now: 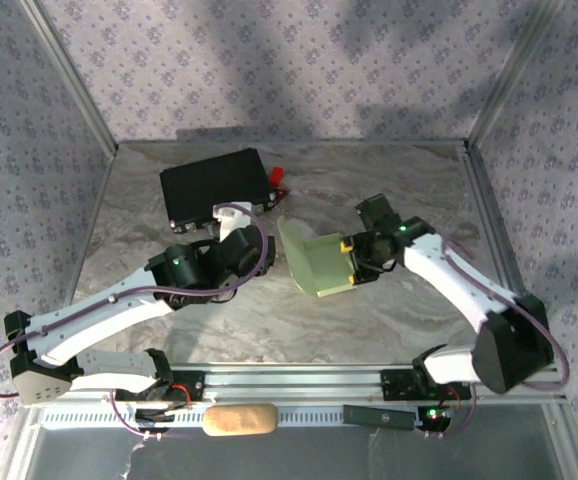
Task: Fold the paper box
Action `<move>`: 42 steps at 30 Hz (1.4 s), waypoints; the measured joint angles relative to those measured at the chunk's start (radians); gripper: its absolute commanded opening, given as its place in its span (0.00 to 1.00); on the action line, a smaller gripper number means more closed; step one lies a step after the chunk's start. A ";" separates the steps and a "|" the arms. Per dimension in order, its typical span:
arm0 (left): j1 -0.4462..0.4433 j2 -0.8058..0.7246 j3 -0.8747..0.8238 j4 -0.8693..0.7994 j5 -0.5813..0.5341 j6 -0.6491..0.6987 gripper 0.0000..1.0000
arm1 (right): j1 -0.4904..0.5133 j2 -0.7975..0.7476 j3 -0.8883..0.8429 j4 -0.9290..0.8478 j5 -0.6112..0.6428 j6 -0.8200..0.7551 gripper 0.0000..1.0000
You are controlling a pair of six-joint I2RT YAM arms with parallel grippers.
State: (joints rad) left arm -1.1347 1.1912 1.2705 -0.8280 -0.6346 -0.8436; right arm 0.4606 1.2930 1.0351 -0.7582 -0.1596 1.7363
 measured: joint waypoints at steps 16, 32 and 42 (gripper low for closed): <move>0.044 0.290 0.121 0.011 0.248 -0.029 0.69 | -0.076 -0.207 -0.027 0.088 0.153 -1.106 0.49; 0.112 0.511 0.296 -0.132 0.242 0.024 0.37 | -0.074 -0.288 -0.074 0.078 0.145 -1.188 0.40; 0.112 0.582 0.322 -0.141 0.222 0.076 0.09 | -0.067 -0.290 -0.074 0.079 0.136 -1.187 0.39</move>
State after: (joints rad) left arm -1.0229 1.7733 1.5921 -0.9688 -0.4122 -0.7681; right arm 0.3935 1.0035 0.9607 -0.6796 -0.0238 0.5491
